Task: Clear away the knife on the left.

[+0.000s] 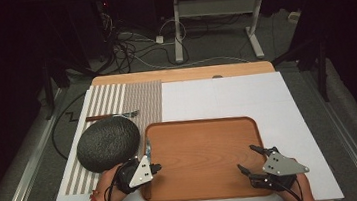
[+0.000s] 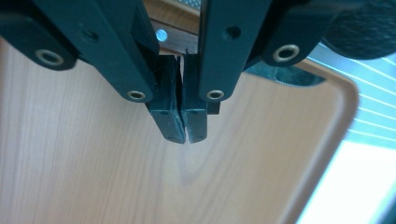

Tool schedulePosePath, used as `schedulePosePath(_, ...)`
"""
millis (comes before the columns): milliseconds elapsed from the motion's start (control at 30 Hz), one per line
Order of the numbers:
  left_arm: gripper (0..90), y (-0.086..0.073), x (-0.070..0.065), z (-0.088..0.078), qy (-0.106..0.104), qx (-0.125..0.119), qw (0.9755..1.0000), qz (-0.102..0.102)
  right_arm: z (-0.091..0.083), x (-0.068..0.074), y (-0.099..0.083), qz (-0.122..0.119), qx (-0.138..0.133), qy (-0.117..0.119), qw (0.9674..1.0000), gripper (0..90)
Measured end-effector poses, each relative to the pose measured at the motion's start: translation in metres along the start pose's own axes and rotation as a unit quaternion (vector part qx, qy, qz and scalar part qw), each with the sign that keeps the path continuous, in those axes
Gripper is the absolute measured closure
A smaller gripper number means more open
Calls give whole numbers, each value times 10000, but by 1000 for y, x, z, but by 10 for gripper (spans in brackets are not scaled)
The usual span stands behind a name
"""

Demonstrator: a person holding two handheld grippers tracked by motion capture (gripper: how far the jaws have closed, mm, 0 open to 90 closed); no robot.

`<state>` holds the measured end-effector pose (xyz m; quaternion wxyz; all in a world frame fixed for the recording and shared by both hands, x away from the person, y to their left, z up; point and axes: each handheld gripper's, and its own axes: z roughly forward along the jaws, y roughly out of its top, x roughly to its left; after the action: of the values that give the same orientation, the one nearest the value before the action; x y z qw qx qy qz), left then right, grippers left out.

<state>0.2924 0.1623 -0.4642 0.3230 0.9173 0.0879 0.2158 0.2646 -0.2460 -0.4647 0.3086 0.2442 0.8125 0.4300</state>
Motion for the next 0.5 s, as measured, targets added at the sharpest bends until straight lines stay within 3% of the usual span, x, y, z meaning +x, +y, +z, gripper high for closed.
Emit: schedulePosePath(500, 754, 3, 3, -16, 419, -379, 9984, -36, -3, 3, 3, -47, -77, 5, 10000, 309)
